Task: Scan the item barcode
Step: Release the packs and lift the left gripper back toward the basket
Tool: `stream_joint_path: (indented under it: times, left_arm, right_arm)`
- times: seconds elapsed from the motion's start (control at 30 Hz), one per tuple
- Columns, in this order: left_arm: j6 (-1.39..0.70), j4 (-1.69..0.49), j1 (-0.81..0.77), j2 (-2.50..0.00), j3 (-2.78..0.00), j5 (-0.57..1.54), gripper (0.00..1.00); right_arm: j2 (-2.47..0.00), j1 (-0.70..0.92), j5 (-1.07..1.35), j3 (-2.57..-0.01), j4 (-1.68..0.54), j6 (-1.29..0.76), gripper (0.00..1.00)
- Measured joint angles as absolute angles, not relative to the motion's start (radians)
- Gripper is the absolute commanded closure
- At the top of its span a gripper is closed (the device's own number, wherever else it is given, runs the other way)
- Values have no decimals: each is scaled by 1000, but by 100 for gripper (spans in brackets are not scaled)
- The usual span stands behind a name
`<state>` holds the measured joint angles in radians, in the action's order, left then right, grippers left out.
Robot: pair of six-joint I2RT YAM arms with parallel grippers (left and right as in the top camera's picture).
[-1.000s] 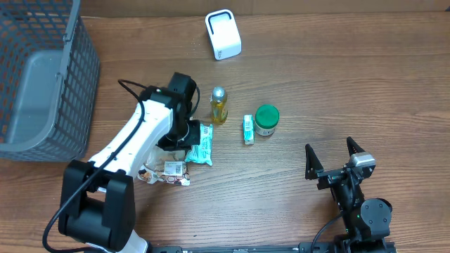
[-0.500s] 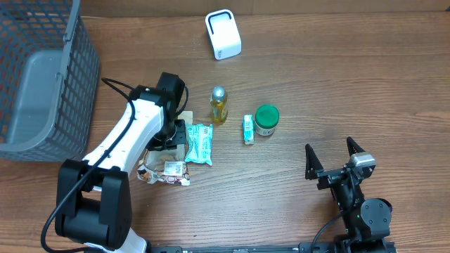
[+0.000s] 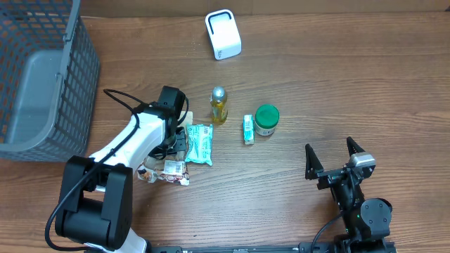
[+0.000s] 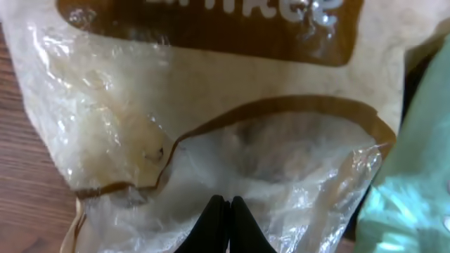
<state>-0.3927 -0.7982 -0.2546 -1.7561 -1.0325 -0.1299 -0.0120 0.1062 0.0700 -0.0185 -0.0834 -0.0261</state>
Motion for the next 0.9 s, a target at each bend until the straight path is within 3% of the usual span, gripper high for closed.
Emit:
stream_joint_path:
  times: [0.53, 0.9]
  left_arm:
    - [-416, -676, -252, -1755, -1021, -155, 96]
    - [-418, -852, -164, -1728, -1198, -72, 96]
  right_arm:
    - [-12, 106, 70, -19, -83, -26, 0]
    - [-12, 106, 70, -19, -83, -26, 0]
